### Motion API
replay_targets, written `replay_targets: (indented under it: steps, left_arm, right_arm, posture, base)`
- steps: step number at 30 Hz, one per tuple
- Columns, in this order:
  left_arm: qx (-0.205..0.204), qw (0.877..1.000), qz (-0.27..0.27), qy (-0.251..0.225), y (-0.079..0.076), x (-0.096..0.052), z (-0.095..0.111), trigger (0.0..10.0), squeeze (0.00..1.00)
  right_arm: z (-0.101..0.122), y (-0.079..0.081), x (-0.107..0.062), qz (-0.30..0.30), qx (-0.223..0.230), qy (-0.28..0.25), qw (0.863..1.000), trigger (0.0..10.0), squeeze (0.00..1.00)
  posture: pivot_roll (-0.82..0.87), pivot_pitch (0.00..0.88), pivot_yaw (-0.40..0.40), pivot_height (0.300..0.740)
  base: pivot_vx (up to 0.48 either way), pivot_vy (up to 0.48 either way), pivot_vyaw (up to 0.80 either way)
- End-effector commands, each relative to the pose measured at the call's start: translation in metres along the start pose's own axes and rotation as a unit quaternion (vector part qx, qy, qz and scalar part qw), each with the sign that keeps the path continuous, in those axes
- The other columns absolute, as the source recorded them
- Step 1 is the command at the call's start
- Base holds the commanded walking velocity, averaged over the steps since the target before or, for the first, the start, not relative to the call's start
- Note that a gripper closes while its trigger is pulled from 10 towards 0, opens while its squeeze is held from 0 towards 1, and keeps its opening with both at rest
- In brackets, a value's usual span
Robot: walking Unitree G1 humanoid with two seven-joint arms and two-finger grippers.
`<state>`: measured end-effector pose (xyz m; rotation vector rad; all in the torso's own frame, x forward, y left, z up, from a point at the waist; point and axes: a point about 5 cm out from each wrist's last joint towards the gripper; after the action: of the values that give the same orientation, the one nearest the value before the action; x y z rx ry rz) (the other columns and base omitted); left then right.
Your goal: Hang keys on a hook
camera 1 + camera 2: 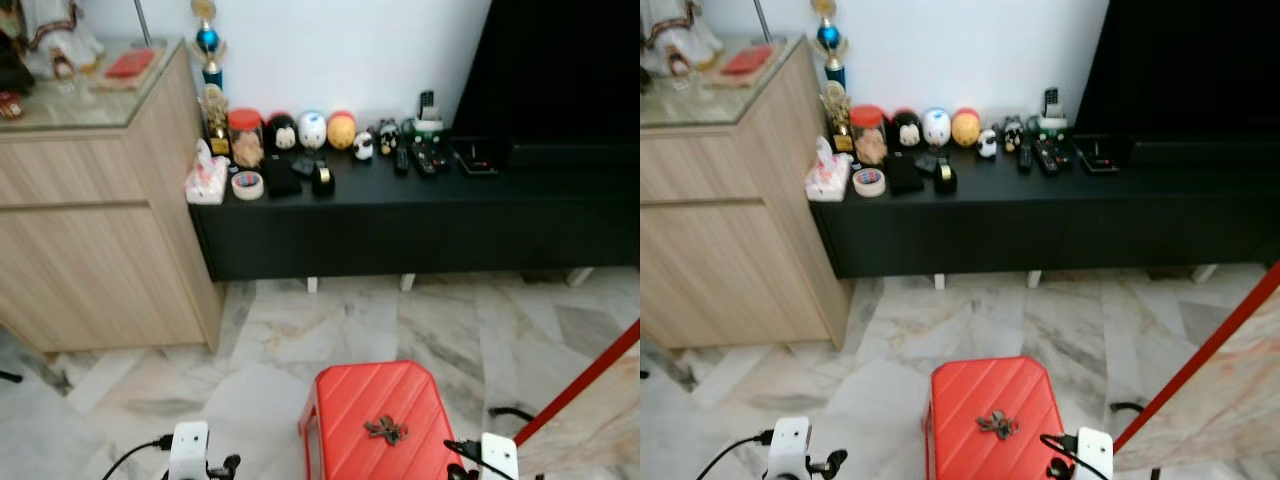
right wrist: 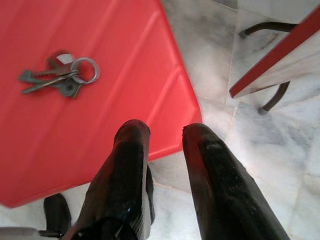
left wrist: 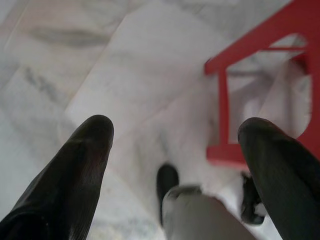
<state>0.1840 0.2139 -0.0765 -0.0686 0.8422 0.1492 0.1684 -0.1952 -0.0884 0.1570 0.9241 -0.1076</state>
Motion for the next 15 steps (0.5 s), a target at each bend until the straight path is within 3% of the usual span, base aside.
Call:
replay_targets:
  steps: [1,4,8,15]
  left_arm:
    - [0.003,1.000,-0.001,0.010,-0.0032,-0.0004,-0.0042,10.0,0.00]
    - [0.010,1.000,-0.003,0.010,-0.0057,-0.0002,-0.0045,10.0,0.00]
    - [0.012,1.000,-0.003,0.013,-0.0058,-0.0004,-0.0058,10.0,0.00]
    - [0.007,1.000,0.002,0.011,0.0006,-0.0013,-0.0061,10.0,0.00]
  right_arm:
    - [-0.0045,-0.0021,-0.0013,-0.004,0.002,0.006,1.000,10.0,0.00]
    - [-0.0044,-0.0023,-0.0013,-0.005,0.002,0.005,1.000,10.0,0.00]
    - [-0.0043,-0.0023,-0.0012,-0.004,-0.001,0.006,1.000,10.0,0.00]
    - [-0.0026,-0.0023,-0.0012,-0.005,-0.005,-0.003,1.000,10.0,0.00]
  posture:
    - [0.00,0.000,-0.058,0.740]
    - [0.00,0.000,-0.058,0.740]
    - [0.00,0.000,-0.058,0.740]
    - [0.00,0.000,-0.059,0.740]
  base:
    - [0.000,0.000,0.00]
    - [0.000,0.000,0.00]
    - [0.000,-0.396,0.00]
    - [0.000,0.000,0.00]
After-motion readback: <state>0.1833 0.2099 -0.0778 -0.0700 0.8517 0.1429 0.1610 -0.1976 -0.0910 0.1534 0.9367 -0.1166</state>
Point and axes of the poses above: a point about 5 cm out from each wrist's last joint towards the gripper, its own x axis pointing out of the wrist towards the gripper, its own z axis along the axis of the wrist's last joint, y = z × x, and after that the axes turned 4 degrees about -x, right-handed
